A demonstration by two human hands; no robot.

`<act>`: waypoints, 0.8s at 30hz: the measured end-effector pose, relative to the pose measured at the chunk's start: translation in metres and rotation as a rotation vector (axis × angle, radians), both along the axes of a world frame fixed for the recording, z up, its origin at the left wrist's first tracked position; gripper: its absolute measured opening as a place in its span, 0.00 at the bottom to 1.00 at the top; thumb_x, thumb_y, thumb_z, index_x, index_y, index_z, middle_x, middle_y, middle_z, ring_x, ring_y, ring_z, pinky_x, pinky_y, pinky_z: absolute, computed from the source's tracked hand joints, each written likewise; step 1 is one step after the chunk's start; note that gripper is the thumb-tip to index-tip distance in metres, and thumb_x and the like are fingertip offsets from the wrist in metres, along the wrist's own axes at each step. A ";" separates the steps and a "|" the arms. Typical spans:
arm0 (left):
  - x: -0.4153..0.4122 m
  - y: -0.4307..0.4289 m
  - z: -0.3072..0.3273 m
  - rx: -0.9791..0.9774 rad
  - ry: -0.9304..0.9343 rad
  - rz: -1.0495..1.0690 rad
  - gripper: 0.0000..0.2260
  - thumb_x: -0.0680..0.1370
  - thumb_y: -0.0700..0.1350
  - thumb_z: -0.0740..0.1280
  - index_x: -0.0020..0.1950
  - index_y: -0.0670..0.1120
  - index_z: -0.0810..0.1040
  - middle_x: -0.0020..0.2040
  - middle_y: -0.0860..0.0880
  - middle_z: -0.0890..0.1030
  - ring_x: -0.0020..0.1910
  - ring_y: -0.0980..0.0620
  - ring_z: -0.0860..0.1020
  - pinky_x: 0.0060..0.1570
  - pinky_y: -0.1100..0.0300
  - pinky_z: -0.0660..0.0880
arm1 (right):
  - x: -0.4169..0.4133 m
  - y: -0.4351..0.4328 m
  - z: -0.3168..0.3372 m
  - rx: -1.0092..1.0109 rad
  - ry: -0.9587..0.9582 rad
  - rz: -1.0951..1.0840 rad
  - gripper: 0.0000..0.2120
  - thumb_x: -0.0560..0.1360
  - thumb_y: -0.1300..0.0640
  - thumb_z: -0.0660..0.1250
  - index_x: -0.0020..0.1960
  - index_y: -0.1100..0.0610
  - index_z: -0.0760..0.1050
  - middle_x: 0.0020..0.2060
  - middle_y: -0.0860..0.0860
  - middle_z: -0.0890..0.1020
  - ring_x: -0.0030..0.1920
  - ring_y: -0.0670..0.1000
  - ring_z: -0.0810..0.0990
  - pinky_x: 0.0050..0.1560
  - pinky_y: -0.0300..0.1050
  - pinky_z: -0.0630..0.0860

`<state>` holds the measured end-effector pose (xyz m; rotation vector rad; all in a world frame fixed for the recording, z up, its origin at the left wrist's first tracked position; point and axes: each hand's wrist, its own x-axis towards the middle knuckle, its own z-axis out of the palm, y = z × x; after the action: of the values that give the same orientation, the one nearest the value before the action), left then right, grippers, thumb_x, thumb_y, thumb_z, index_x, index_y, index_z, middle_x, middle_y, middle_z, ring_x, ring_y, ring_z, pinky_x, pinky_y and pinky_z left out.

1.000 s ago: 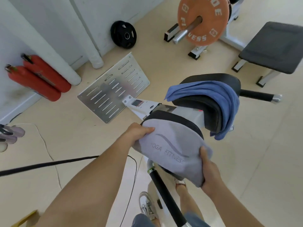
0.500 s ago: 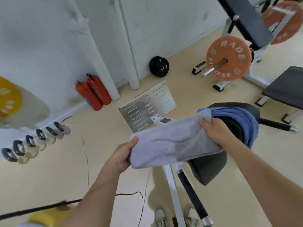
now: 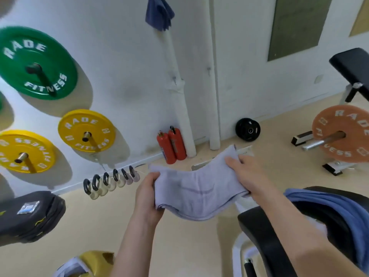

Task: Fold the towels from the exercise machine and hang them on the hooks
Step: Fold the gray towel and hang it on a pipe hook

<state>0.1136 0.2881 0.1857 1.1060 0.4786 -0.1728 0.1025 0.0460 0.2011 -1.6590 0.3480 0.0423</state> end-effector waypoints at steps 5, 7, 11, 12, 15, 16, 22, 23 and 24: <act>-0.032 -0.059 0.067 0.245 -0.310 -0.094 0.03 0.76 0.39 0.67 0.48 0.41 0.78 0.42 0.42 0.82 0.39 0.47 0.81 0.41 0.52 0.77 | -0.013 0.060 0.050 -0.169 -0.287 0.196 0.16 0.77 0.53 0.63 0.35 0.62 0.73 0.30 0.55 0.75 0.32 0.50 0.71 0.33 0.47 0.69; -0.042 -0.069 0.077 0.270 -0.374 -0.078 0.06 0.75 0.40 0.68 0.51 0.42 0.78 0.45 0.41 0.83 0.42 0.48 0.82 0.46 0.50 0.78 | -0.019 0.071 0.055 -0.165 -0.366 0.186 0.13 0.75 0.53 0.63 0.37 0.61 0.75 0.31 0.54 0.79 0.33 0.51 0.75 0.37 0.51 0.76; -0.052 -0.066 0.079 0.395 -0.440 -0.005 0.13 0.69 0.44 0.72 0.51 0.43 0.79 0.48 0.40 0.83 0.44 0.47 0.81 0.48 0.48 0.78 | -0.022 0.069 0.054 -0.144 -0.407 0.172 0.12 0.75 0.52 0.63 0.36 0.58 0.74 0.32 0.52 0.80 0.34 0.52 0.77 0.37 0.51 0.76; -0.052 -0.064 0.078 0.429 -0.460 0.023 0.12 0.69 0.43 0.72 0.51 0.44 0.79 0.48 0.40 0.82 0.43 0.47 0.81 0.47 0.48 0.78 | -0.022 0.068 0.053 -0.157 -0.422 0.164 0.13 0.75 0.53 0.63 0.35 0.58 0.73 0.30 0.52 0.78 0.33 0.51 0.75 0.35 0.49 0.74; -0.047 -0.059 0.073 0.475 -0.503 0.075 0.06 0.73 0.37 0.71 0.48 0.46 0.79 0.44 0.44 0.83 0.41 0.50 0.80 0.43 0.54 0.78 | -0.019 0.073 0.050 -0.233 -0.445 0.146 0.14 0.76 0.55 0.63 0.33 0.58 0.70 0.28 0.52 0.76 0.31 0.52 0.72 0.32 0.46 0.69; -0.045 -0.056 0.072 0.477 -0.504 0.071 0.06 0.74 0.36 0.70 0.47 0.46 0.79 0.41 0.46 0.83 0.39 0.51 0.80 0.41 0.56 0.78 | -0.017 0.077 0.049 -0.261 -0.444 0.145 0.14 0.75 0.54 0.62 0.33 0.58 0.69 0.28 0.52 0.75 0.32 0.54 0.73 0.33 0.47 0.70; -0.018 -0.026 0.067 0.398 -0.454 -0.063 0.07 0.76 0.35 0.67 0.53 0.39 0.77 0.45 0.33 0.81 0.40 0.46 0.78 0.44 0.52 0.76 | 0.006 0.110 0.042 -0.387 -0.421 0.177 0.09 0.74 0.56 0.59 0.37 0.58 0.72 0.32 0.52 0.77 0.36 0.55 0.75 0.35 0.50 0.71; -0.011 -0.018 0.066 0.393 -0.454 -0.091 0.07 0.76 0.35 0.67 0.53 0.39 0.76 0.43 0.34 0.81 0.40 0.47 0.78 0.44 0.52 0.76 | 0.012 0.116 0.042 -0.375 -0.400 0.180 0.10 0.74 0.57 0.59 0.36 0.58 0.72 0.31 0.51 0.76 0.35 0.53 0.74 0.33 0.48 0.69; -0.005 -0.009 0.065 0.388 -0.460 -0.122 0.08 0.75 0.34 0.68 0.54 0.39 0.76 0.41 0.37 0.81 0.40 0.48 0.78 0.44 0.53 0.76 | 0.019 0.123 0.041 -0.355 -0.371 0.183 0.11 0.75 0.58 0.58 0.34 0.56 0.70 0.31 0.50 0.75 0.34 0.52 0.72 0.31 0.45 0.66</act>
<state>0.1088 0.2792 0.2507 1.5057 0.0285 0.0750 0.1214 0.1695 0.2423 -2.0008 -0.0856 -0.1998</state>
